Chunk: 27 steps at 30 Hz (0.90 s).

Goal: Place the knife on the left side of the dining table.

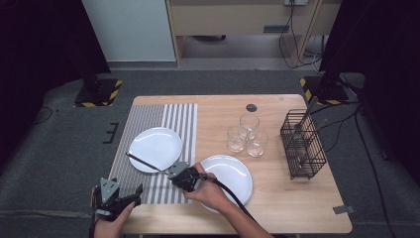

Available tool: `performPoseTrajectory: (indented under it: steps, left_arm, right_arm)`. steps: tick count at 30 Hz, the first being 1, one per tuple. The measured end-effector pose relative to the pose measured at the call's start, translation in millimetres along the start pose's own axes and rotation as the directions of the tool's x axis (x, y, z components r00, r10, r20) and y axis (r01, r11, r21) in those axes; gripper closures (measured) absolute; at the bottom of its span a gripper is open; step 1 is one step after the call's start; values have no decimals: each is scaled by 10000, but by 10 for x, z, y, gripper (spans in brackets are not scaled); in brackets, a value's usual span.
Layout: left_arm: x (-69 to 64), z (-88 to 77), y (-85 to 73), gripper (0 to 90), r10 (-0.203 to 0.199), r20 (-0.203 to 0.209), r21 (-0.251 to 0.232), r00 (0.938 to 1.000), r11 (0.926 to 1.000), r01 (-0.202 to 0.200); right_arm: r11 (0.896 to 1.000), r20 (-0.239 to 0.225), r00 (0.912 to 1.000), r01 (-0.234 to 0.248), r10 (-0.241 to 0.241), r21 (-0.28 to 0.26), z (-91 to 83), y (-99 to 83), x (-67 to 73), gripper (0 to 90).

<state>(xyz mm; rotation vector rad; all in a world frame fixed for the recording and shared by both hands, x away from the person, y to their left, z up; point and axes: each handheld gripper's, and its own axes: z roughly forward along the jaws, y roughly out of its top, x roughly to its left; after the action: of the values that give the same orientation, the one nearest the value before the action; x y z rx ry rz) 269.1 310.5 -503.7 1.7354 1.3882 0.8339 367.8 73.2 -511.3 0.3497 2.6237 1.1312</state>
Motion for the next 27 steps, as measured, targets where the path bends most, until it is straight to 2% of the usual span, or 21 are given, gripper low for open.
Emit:
performPoseTrajectory:
  steps: [6,15,21,27]
  left_arm:
    - [0,4,-1,40,-8,4,14,10000,10000,8]
    - [-11,-17,-10,40,-23,51,22,10000,10000,23]
    - [-30,-24,-7,40,29,52,8,10000,10000,-29]
    - [-43,-23,-6,38,24,83,4,10000,10000,-24]
  right_arm:
    - [9993,-56,9995,318,-317,215,31,32,-1,894]
    - [9993,-242,9994,272,-267,237,6,34,-13,894]
    - [9967,-413,9969,694,-677,413,-37,30,23,893]
    - [9968,-464,9970,638,-616,474,-29,9,7,893]
